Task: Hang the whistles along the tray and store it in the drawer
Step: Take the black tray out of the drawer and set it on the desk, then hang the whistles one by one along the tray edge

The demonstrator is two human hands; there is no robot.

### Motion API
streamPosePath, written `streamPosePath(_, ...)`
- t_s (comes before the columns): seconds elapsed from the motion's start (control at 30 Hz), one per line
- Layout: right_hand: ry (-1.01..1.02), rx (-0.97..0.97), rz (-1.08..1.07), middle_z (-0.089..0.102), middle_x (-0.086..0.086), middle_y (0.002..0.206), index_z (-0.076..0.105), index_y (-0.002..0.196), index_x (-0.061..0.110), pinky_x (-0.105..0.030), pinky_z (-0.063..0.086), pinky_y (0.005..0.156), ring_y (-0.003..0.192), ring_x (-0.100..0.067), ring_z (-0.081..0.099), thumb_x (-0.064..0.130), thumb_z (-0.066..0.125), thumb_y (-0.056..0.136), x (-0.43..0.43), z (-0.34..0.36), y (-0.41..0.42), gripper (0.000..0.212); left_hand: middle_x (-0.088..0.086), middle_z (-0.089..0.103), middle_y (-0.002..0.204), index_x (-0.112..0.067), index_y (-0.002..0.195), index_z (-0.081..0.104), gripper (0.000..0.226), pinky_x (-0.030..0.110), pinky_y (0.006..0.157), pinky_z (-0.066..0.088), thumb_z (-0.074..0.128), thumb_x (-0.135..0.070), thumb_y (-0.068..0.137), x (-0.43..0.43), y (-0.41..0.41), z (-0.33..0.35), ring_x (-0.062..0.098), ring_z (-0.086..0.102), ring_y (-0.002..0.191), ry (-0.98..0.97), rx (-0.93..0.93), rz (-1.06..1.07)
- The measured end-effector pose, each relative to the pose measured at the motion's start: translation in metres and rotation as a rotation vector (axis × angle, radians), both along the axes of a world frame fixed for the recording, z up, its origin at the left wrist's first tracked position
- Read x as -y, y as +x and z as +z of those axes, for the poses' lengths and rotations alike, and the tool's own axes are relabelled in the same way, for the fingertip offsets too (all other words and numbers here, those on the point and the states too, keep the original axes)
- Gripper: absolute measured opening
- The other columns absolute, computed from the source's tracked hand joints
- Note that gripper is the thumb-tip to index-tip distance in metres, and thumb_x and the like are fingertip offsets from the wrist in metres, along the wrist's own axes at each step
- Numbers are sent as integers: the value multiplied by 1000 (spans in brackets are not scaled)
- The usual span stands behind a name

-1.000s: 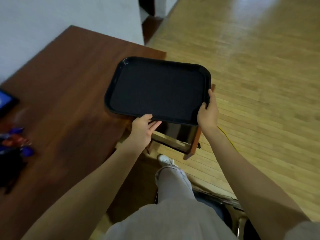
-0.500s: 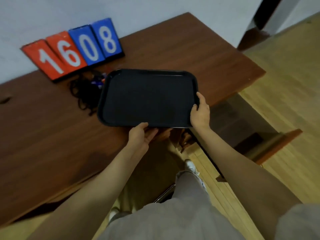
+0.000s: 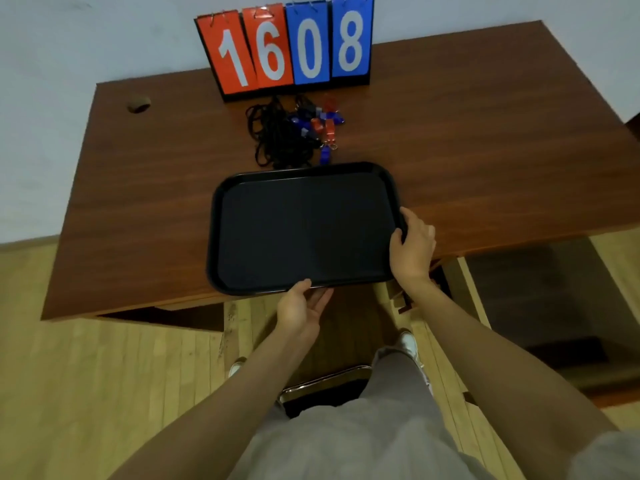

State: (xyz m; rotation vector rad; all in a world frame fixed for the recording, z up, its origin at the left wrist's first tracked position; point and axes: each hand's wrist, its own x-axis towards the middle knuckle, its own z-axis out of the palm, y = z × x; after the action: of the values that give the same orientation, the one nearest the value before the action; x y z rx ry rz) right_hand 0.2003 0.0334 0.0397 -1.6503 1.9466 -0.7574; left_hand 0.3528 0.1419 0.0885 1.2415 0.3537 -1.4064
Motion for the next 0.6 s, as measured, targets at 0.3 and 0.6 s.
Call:
streamPosePath(0.3,15,43,-13,52,-10,125,42,138,15,-40,35,104,119,-26,37,7,40,97,15,-6,17,42,15,61,115,-7,124,50,31,38,93,53,48,2,94,20,24,-1,29,62,108,93,62,-95)
streamPosePath(0.6,17,-60,-49,49,-9,129,41,139,16,-38,29,102,122,-26,39,5,41,95,18,-9,26,45,12,68,82,2,96,62,23,20,53,56,53,-18,96,33,62,18,17,67,68,153,448,-746)
